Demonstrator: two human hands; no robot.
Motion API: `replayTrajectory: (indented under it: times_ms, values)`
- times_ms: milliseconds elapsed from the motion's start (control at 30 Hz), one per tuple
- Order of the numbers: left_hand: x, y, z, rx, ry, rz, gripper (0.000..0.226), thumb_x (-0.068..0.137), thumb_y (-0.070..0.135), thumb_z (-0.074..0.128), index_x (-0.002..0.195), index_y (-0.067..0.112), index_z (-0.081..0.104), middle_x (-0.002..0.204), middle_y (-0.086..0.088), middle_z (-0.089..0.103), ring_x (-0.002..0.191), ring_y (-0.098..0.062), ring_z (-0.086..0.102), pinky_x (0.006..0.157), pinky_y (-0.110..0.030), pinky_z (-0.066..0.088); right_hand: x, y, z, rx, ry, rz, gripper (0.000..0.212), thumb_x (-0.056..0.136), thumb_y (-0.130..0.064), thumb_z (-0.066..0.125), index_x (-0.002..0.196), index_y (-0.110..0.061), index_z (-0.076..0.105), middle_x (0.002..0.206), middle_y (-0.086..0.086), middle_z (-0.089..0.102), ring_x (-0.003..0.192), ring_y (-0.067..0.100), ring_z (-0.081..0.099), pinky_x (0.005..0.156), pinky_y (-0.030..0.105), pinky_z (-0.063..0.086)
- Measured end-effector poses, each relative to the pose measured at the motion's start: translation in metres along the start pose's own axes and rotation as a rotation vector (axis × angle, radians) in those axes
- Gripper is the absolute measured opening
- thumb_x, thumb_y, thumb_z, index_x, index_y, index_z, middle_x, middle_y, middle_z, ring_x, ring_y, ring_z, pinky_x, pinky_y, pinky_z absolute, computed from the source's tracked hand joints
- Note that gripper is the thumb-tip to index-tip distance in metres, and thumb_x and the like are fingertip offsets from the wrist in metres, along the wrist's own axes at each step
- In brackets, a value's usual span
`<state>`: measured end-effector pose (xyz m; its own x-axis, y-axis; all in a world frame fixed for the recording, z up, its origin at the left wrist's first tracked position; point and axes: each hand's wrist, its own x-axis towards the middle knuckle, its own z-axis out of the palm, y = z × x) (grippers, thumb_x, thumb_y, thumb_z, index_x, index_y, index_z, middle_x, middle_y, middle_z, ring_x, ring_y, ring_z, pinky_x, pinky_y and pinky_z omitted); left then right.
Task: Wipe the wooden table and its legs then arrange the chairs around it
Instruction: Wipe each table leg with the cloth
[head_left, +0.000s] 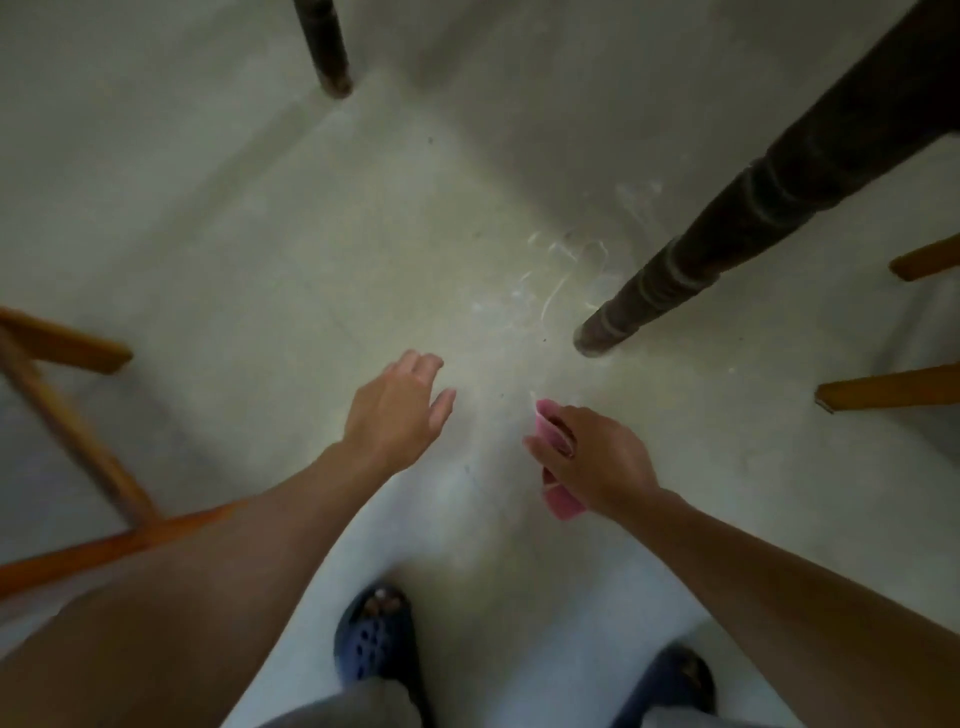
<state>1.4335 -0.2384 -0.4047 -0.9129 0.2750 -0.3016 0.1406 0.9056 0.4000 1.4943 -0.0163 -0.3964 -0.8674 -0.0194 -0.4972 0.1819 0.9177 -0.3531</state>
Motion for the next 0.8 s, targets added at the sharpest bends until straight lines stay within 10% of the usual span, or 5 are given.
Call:
replayTrajectory:
  times_ms: [367,800]
  values:
    - [-0.13,0.045,-0.21,-0.12,-0.038,-0.126,0.04,0.097,0.036,0.046,0.13,0.013,0.051,0.119,-0.008,0.056,0.108,-0.027,0.057,0.08,-0.039,0.047,-0.125,-0.154,-0.176,-0.063,0.002,-0.164,0.053,0.09,-0.063,0.043,0.132,-0.032,0.052,0.109,-0.014,0.07,0.086,0.003,0.068,0.078,0.015,0.054]
    - [-0.198,0.064,-0.494,-0.075,-0.004,-0.188,0.042,0.099,0.039,0.04,0.135,0.017,0.045,0.129,-0.001,0.051,0.114,-0.019,0.051,0.093,-0.033,0.044,-0.176,-0.351,-0.417,-0.129,0.063,-0.273,0.042,0.095,-0.055,0.047,0.128,-0.029,0.054,0.11,-0.008,0.067,0.092,0.013,0.066,0.079,0.026,0.048]
